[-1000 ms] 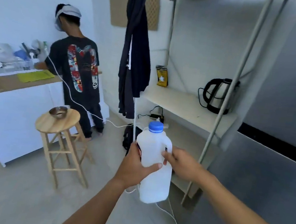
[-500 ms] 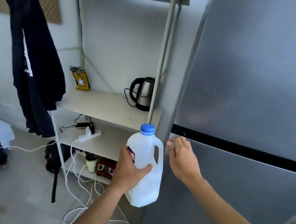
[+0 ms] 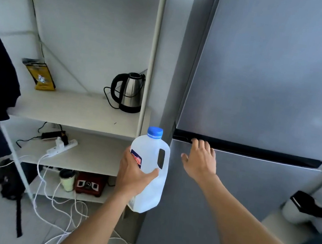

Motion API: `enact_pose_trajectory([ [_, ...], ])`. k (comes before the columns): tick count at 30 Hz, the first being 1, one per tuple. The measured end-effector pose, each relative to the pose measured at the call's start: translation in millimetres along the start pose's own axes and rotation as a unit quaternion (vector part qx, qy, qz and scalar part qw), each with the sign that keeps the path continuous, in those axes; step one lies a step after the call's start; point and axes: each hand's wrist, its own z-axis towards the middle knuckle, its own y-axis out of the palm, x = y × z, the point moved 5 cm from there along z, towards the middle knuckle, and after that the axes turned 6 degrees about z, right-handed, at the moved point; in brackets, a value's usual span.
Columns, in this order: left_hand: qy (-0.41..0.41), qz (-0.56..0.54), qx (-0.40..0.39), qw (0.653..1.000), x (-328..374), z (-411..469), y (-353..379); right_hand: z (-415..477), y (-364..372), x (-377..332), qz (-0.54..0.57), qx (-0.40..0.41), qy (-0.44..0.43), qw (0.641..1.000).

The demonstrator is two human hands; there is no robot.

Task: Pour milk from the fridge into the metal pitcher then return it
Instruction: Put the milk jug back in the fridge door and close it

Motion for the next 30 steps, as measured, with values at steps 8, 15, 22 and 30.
enact_pose_trajectory([
  [8,0.016,0.001,-0.006,1.000,-2.1,-8.6,-2.7,-8.1,-9.7,-0.6,0.063,0.009,0.023,0.998],
  [15,0.000,0.025,0.038,0.999,-7.3,-38.3,-18.7,-99.3,-23.9,28.3,0.154,0.091,-0.029,0.984],
  [22,0.022,0.057,0.050,0.997,23.6,-106.5,-3.7,-196.3,-62.8,71.0,0.303,0.110,0.000,0.947],
  [30,0.072,0.067,0.008,0.995,69.1,-201.7,30.8,-301.3,-118.9,138.6,0.369,0.077,0.105,0.920],
])
